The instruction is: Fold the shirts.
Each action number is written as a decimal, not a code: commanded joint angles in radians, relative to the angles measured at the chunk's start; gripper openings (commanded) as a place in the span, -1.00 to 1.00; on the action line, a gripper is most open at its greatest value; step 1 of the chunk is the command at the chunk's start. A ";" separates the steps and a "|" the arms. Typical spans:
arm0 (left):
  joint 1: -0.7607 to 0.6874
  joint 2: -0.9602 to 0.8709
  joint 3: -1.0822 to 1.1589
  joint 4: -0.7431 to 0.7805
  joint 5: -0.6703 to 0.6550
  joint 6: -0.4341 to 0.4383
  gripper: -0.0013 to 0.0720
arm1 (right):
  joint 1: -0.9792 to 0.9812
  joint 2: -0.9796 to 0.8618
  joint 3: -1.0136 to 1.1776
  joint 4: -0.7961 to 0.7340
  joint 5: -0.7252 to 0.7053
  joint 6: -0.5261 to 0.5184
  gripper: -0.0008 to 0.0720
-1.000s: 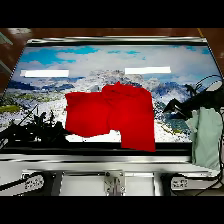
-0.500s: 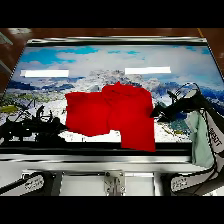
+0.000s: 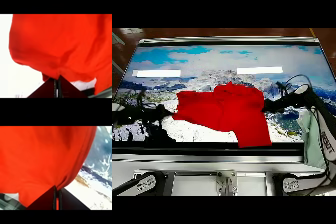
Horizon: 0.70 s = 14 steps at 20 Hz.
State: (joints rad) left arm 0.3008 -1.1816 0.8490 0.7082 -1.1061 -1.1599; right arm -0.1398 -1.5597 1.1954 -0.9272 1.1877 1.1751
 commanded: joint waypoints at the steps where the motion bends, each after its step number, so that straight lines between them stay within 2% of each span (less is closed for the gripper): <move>1: 0.000 0.131 0.278 0.019 0.009 0.001 -0.87 | -0.007 0.230 0.152 0.022 0.008 -0.069 -0.81; 3: 0.000 0.219 0.524 0.068 0.047 0.000 -0.87 | -0.007 0.415 0.318 0.021 -0.066 -0.073 -0.81; 5: 0.000 0.282 0.769 0.074 0.083 -0.001 -0.87 | -0.007 0.575 0.449 0.006 -0.210 -0.077 -0.81; 8: 0.000 0.359 1.030 0.076 0.074 -0.027 -0.87 | -0.007 0.776 0.576 -0.075 -0.255 -0.060 -0.81; 10: 0.000 0.427 1.102 0.140 0.074 -0.087 -0.87 | -0.007 0.885 0.597 -0.162 -0.255 0.011 -0.81; 14: 0.000 0.578 1.117 0.386 0.021 -0.194 -0.87 | -0.007 1.049 0.597 -0.289 -0.247 0.158 -0.81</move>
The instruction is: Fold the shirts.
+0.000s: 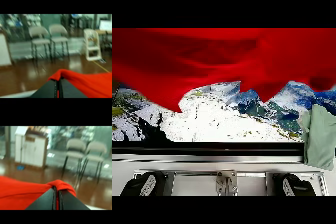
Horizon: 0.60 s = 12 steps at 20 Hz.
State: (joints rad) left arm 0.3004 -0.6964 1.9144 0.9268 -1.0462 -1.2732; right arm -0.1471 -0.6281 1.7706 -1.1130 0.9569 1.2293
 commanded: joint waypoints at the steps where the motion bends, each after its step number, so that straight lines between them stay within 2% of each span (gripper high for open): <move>1: 0.000 0.114 0.052 0.213 -0.087 -0.102 -0.87 | 0.000 0.139 0.021 -0.116 -0.011 0.123 -0.81; 3: 0.000 0.131 0.052 0.287 -0.202 -0.132 -0.87 | 0.000 0.156 0.021 -0.133 0.014 0.154 -0.81; 6: 0.000 0.109 0.034 0.305 -0.332 -0.131 -0.87 | 0.000 0.124 0.021 -0.157 0.142 0.174 -0.81; 8: 0.000 0.091 -0.023 0.306 -0.354 -0.131 -0.87 | 0.000 0.075 0.021 -0.161 0.273 0.206 -0.81; 12: 0.000 0.036 -0.252 0.314 -0.399 -0.131 -0.87 | 0.000 -0.097 0.001 -0.232 0.635 0.309 -0.81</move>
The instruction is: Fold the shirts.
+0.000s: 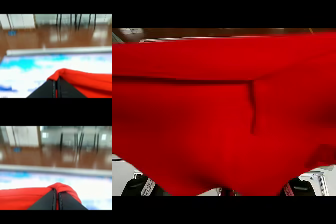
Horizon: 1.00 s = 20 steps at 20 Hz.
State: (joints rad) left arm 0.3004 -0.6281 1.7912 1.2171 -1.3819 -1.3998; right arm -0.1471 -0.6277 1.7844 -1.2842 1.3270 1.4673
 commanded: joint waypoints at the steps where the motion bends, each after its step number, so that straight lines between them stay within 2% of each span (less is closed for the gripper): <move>1: 0.000 -0.058 -0.196 0.043 -0.075 -0.005 -0.87 | 0.000 -0.143 -0.043 -0.085 0.308 0.070 -0.81; 2: 0.000 -0.089 -0.262 0.056 -0.070 -0.004 -0.87 | 0.000 -0.187 -0.091 -0.100 0.310 0.066 -0.81; 4: -0.001 -0.177 -0.369 0.055 -0.039 -0.004 -0.87 | 0.001 -0.276 -0.222 -0.091 0.207 0.056 -0.81; 7: -0.020 -0.384 -0.465 0.055 0.108 0.011 -0.86 | 0.002 -0.447 -0.440 0.024 -0.178 0.016 -0.81; 8: -0.023 -0.466 -0.459 0.054 0.160 0.060 -0.86 | 0.002 -0.525 -0.483 0.084 -0.337 -0.035 -0.81; 10: -0.026 -0.641 -0.413 -0.002 0.269 0.082 -0.86 | 0.002 -0.689 -0.491 0.186 -0.571 -0.058 -0.81; 12: -0.032 -0.786 -0.365 -0.155 0.372 0.082 -0.86 | 0.010 -0.822 -0.491 0.301 -0.759 -0.107 -0.81; 14: -0.048 -0.906 -0.344 -0.315 0.503 0.083 -0.86 | 0.054 -0.921 -0.491 0.333 -0.886 -0.251 -0.81; 16: -0.075 -0.994 -0.344 -0.385 0.628 0.083 -0.86 | 0.101 -0.993 -0.491 0.333 -1.008 -0.381 -0.81; 20: -0.138 -1.102 -0.344 -0.388 0.809 0.084 -0.86 | 0.150 -1.069 -0.491 0.337 -1.228 -0.384 -0.81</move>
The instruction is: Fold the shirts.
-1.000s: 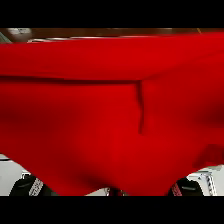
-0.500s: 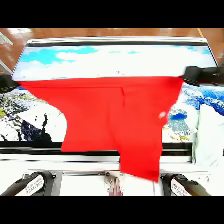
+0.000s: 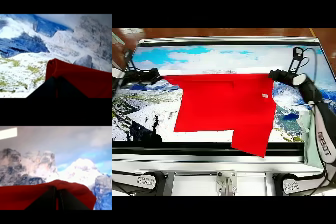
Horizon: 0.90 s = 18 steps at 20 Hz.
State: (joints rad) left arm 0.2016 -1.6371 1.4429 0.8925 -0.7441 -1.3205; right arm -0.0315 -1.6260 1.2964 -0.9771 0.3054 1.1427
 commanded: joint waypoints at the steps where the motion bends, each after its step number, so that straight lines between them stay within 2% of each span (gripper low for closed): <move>1: -0.053 -0.108 0.004 -0.063 0.210 0.019 -0.86 | 0.035 -0.082 -0.003 0.030 -0.225 -0.060 -0.81; 5: -0.118 -0.138 0.004 -0.063 0.323 0.122 -0.86 | 0.033 -0.108 -0.003 0.030 -0.223 -0.035 -0.81; 7: -0.143 -0.146 0.004 -0.063 0.328 0.179 -0.86 | 0.033 -0.112 -0.003 0.030 -0.208 0.001 -0.81; 9: -0.155 -0.158 0.004 -0.063 0.317 0.187 -0.86 | 0.033 -0.112 -0.003 0.029 -0.180 0.009 -0.81; 12: -0.155 -0.163 0.004 -0.063 0.263 0.187 -0.86 | 0.019 -0.097 -0.003 0.026 -0.024 0.009 -0.81; 17: -0.154 -0.163 0.004 -0.062 0.069 0.187 -0.86 | -0.030 -0.072 -0.003 0.026 0.178 0.026 -0.81; 18: -0.154 -0.163 0.004 -0.062 0.042 0.187 -0.77 | -0.035 -0.073 -0.003 0.026 0.206 0.040 -0.79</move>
State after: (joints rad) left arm 0.0486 -1.7988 1.4460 0.8310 -0.5995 -1.1381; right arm -0.0456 -1.7046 1.2934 -0.9520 0.3882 1.1591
